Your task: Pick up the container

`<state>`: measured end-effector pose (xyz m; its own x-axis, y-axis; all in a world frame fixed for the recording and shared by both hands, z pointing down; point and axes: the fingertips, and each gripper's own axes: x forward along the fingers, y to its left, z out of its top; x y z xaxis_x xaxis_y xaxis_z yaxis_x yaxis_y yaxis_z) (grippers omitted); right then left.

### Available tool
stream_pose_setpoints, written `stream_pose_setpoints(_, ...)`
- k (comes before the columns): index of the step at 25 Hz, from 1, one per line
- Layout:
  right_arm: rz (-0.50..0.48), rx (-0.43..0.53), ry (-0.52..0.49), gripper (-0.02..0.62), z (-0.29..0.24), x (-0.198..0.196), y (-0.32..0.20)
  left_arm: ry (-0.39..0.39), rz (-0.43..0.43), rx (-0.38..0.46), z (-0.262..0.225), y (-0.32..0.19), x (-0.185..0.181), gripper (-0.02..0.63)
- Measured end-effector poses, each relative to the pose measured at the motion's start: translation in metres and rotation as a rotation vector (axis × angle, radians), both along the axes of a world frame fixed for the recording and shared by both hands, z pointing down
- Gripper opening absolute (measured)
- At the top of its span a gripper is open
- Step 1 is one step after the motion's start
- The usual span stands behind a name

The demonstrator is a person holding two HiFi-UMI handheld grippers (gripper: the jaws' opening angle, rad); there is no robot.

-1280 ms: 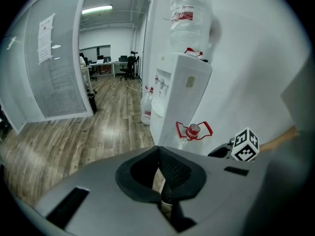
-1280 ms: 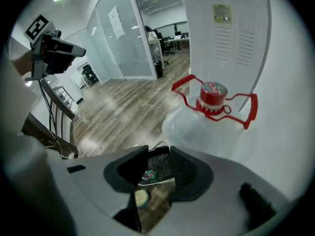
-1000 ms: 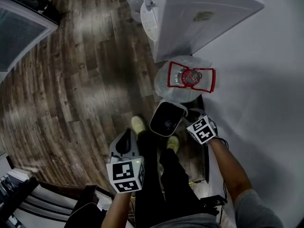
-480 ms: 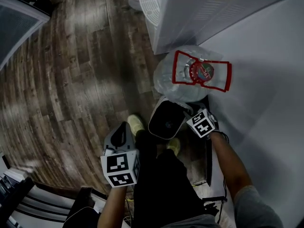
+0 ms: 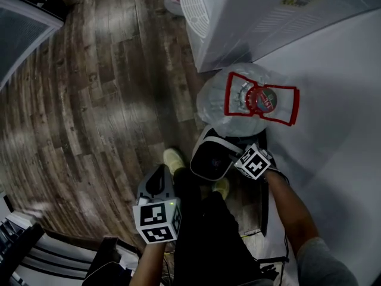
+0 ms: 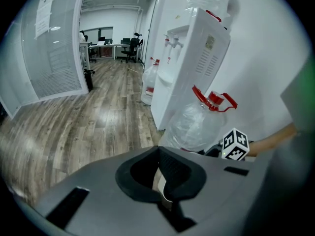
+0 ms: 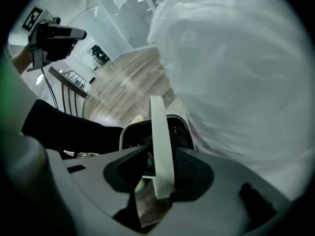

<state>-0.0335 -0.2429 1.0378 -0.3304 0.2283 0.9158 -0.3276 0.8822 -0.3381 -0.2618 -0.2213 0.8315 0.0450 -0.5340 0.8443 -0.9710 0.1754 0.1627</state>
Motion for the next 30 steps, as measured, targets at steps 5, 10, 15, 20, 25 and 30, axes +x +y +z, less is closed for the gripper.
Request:
stream_pose_setpoints(5, -0.088, -0.044, 0.02, 0.106, 0.008, -0.025, 0.039, 0.016, -0.008, -0.035, -0.007, 0.013, -0.002, 0.015)
stream_pose_setpoints(10, -0.107, -0.221, -0.06, 0.027, 0.002, -0.058, 0.071, 0.019, -0.034, -0.065, -0.008, 0.029, -0.012, 0.015)
stream_pose_setpoints(15, -0.09, -0.412, -0.073, 0.025, -0.013, -0.056, 0.102, 0.015, -0.041, -0.073, -0.024, 0.034, -0.013, 0.014)
stream_pose_setpoints(20, -0.007, -0.477, -0.063, 0.026, -0.033, -0.055, 0.108, 0.021, -0.04, -0.06, -0.048, 0.032, -0.012, 0.015)
stream_pose_setpoints(25, 0.009, -0.491, -0.041, 0.026, -0.081, -0.045, 0.103, 0.036, -0.014, -0.043, -0.076, 0.023, 0.003, 0.014)
stream_pose_setpoints(30, 0.053, -0.516, -0.072, 0.026, -0.149, -0.035, 0.103, 0.046, 0.022, -0.008, -0.128, 0.013, 0.022, 0.014)
